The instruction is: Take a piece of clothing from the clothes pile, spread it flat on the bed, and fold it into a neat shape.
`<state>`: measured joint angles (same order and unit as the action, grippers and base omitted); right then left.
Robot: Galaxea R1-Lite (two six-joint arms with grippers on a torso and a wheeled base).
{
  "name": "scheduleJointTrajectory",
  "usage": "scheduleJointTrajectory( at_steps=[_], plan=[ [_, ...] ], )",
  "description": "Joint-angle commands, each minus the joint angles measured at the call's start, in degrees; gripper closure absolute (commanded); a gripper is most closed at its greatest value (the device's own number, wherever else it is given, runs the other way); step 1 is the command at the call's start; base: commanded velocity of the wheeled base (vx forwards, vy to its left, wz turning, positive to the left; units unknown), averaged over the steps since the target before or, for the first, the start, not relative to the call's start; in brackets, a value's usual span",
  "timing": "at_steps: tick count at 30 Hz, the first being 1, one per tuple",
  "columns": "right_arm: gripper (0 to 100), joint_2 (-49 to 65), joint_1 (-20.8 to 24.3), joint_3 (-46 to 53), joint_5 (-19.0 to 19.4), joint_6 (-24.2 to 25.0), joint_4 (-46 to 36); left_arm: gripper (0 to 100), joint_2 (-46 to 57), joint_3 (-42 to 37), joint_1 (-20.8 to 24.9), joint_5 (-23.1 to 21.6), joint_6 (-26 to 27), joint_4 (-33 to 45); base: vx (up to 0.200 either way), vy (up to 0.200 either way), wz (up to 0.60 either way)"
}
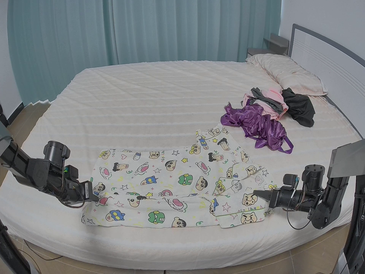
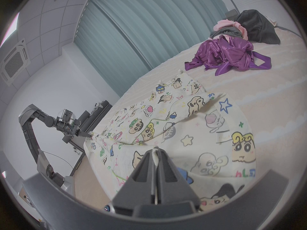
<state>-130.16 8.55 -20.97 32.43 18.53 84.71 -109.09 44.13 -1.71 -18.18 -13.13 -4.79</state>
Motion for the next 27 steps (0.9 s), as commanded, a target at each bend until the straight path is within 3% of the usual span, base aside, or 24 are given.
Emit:
scheduleJointTrajectory(
  at_steps=[1,13,20,27],
  plan=[
    [100,1.84,0.42,5.24,0.00,0.02,3.53,100,5.82,-3.44,-0.05,0.42,0.12,0.04,0.000,0.000,0.00],
    [100,6.58,0.60,10.16,1.32,-0.34,4.67,100,10.74,-11.70,0.12,4.82,0.47,-0.13,0.000,0.000,0.00],
    [100,5.97,0.60,8.93,1.32,-0.16,4.67,100,8.37,-10.03,0.21,4.82,0.39,-0.83,0.000,0.000,0.00],
    [100,1.14,0.07,2.60,0.88,0.28,3.09,100,-0.51,-3.70,0.04,4.99,-0.05,-0.75,0.000,0.000,0.00]
  ],
)
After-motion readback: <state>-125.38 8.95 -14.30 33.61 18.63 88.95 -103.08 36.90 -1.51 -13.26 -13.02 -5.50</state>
